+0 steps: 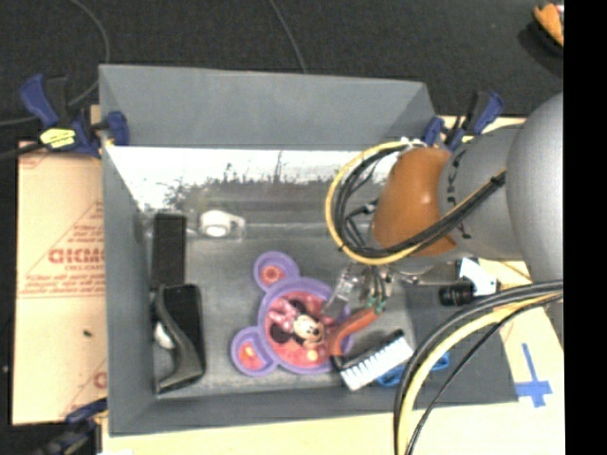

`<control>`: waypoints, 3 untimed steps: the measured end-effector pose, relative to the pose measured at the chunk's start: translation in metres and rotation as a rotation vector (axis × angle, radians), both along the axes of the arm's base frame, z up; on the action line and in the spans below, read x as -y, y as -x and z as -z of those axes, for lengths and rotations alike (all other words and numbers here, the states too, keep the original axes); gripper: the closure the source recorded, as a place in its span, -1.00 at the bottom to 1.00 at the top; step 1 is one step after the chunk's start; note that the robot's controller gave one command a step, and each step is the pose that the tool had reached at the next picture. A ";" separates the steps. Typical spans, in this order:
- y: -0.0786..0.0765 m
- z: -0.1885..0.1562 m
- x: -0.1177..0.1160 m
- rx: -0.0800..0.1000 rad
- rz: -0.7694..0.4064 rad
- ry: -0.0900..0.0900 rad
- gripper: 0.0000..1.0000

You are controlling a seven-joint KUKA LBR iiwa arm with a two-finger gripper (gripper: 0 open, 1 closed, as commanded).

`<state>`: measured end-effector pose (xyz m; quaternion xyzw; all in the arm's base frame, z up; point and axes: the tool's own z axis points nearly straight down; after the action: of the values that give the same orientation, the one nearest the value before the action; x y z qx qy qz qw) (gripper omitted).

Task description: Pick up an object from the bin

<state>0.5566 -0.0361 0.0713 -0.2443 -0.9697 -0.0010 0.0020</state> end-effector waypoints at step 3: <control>0.002 -0.025 0.000 -0.004 -0.002 -0.001 1.00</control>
Offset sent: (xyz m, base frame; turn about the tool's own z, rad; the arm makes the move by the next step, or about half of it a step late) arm -0.0003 0.0000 0.0873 0.0000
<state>0.5547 -0.0362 0.0958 -0.2432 -0.9700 -0.0008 0.0040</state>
